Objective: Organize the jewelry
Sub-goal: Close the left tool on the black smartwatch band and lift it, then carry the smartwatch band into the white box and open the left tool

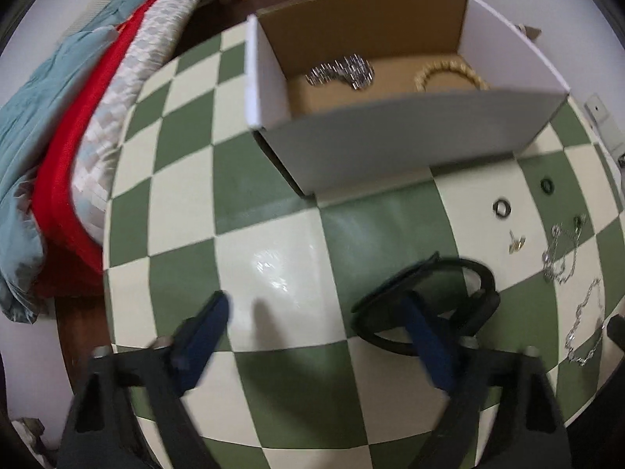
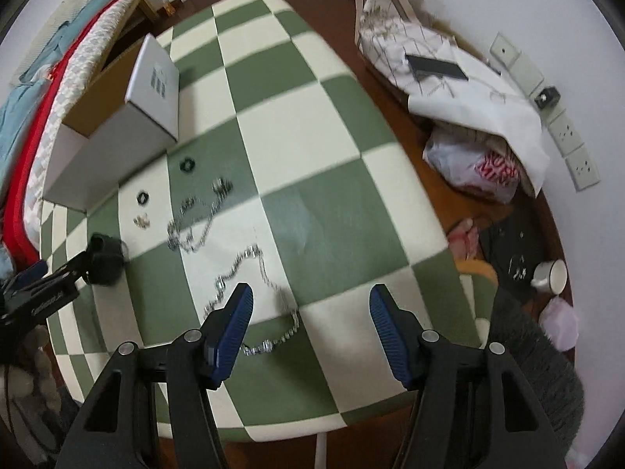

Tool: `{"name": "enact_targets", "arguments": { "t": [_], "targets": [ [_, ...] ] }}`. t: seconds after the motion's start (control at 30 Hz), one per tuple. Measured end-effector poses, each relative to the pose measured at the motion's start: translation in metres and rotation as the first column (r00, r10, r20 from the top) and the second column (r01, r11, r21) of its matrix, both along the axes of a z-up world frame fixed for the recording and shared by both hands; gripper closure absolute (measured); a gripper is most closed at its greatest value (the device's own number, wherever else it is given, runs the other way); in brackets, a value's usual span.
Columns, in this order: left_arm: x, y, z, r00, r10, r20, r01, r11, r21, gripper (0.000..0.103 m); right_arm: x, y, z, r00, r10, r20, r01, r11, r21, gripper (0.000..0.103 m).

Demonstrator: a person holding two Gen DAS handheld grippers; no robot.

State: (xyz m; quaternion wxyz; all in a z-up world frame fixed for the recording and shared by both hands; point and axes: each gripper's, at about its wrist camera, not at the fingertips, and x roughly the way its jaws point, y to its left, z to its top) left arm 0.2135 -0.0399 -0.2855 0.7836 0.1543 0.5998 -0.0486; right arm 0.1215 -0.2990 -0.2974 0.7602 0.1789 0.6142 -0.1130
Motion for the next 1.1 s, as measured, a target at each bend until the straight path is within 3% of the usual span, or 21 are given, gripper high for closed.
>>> {"name": "enact_targets", "arguments": {
  "t": [0.1, 0.13, 0.17, 0.33, 0.37, 0.43, 0.47, 0.63, 0.8, 1.1],
  "targets": [
    [-0.008, 0.0, 0.001, 1.0, -0.002, 0.0, 0.002, 0.996, -0.085, 0.063, -0.004, 0.007, -0.011, 1.0, 0.013, -0.024, -0.013, 1.0, 0.001, 0.039],
    [-0.01, 0.001, 0.002, 1.0, -0.003, -0.004, 0.002, 0.995, -0.099, 0.087, -0.007, 0.009, -0.013, 0.999, 0.014, -0.028, -0.014, 1.0, 0.003, 0.039],
    [-0.012, 0.0, 0.003, 1.0, -0.001, -0.006, 0.0, 0.997, -0.082, 0.091, -0.008, 0.012, -0.015, 0.999, 0.018, -0.026, -0.018, 1.0, -0.01, 0.039],
    [-0.034, 0.004, 0.003, 1.0, 0.014, 0.014, -0.014, 0.999, -0.041, 0.092, -0.007, 0.033, -0.015, 0.996, 0.086, -0.02, -0.088, 0.987, -0.133, 0.046],
    [-0.038, 0.007, 0.003, 1.0, 0.022, 0.015, -0.022, 0.999, -0.042, 0.093, -0.008, 0.038, -0.014, 0.994, 0.112, 0.0, -0.111, 0.981, -0.157, 0.053],
    [-0.048, 0.013, 0.005, 0.999, 0.045, 0.015, -0.044, 0.998, -0.041, 0.093, -0.01, 0.043, -0.011, 0.99, 0.138, 0.025, -0.132, 0.976, -0.175, 0.078],
    [-0.052, 0.015, 0.005, 0.998, 0.054, 0.013, -0.054, 0.998, -0.046, 0.094, -0.01, 0.045, -0.011, 0.988, 0.15, 0.029, -0.142, 0.973, -0.181, 0.101],
    [-0.062, 0.023, 0.017, 0.997, 0.076, 0.031, -0.074, 0.996, -0.058, 0.096, -0.015, 0.032, -0.003, 0.992, 0.093, 0.084, -0.084, 0.99, -0.11, 0.102],
    [-0.065, 0.025, 0.037, 0.994, 0.087, 0.07, -0.08, 0.993, -0.089, 0.096, -0.023, 0.028, 0.033, 0.979, 0.062, 0.193, -0.048, 0.996, -0.075, 0.102],
    [-0.063, 0.031, 0.078, 0.975, 0.134, 0.176, -0.114, 0.986, -0.119, 0.096, -0.011, 0.041, 0.075, 0.959, 0.125, 0.254, -0.088, 0.984, -0.152, 0.102]
  ]
}}
